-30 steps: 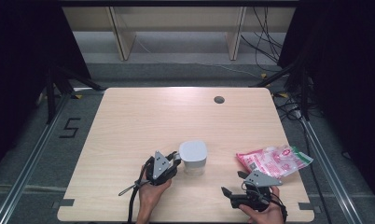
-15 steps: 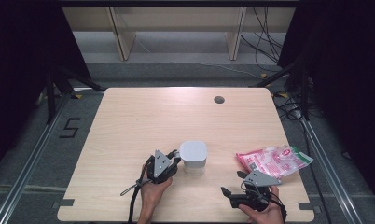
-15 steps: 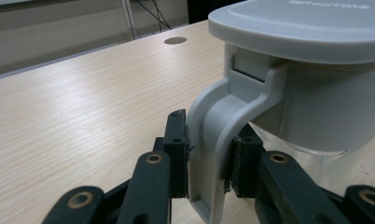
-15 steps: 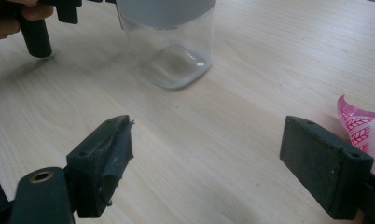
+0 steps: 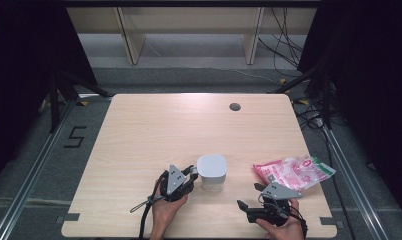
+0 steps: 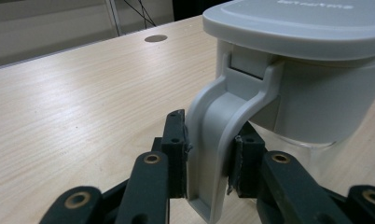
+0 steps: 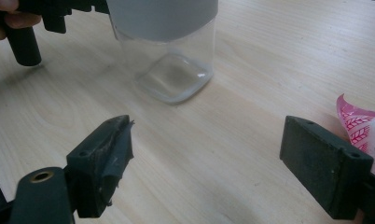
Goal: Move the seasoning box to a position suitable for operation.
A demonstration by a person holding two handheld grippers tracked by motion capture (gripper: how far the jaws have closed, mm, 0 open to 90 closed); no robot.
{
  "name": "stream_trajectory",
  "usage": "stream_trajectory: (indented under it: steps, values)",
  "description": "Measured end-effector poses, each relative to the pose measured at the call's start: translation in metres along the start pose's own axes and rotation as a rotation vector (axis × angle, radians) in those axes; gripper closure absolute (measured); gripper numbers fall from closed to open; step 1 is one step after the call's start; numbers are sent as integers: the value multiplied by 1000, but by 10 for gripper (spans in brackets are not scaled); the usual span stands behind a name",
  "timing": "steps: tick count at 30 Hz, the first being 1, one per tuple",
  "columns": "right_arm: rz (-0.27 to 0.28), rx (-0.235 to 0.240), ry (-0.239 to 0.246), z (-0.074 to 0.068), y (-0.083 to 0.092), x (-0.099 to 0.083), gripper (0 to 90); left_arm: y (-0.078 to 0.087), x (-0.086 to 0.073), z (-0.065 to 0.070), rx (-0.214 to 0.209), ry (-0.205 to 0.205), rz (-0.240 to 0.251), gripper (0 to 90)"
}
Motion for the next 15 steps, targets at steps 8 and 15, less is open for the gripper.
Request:
stream_trajectory:
  steps: [8,15]
  values:
    - [-9,-7,-37,0,2,-1,178,0,0,0,-24,34,-8,662]
    - [-8,-6,-35,1,3,-1,178,9,4,-1,-50,93,-11,466]
Point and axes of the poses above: each handheld gripper's, and its own axes: y roughly backward along the jaws, x roughly out of its top, z roughly to its right, the point moved 2 cm from there along -y, roughly forward along the jaws
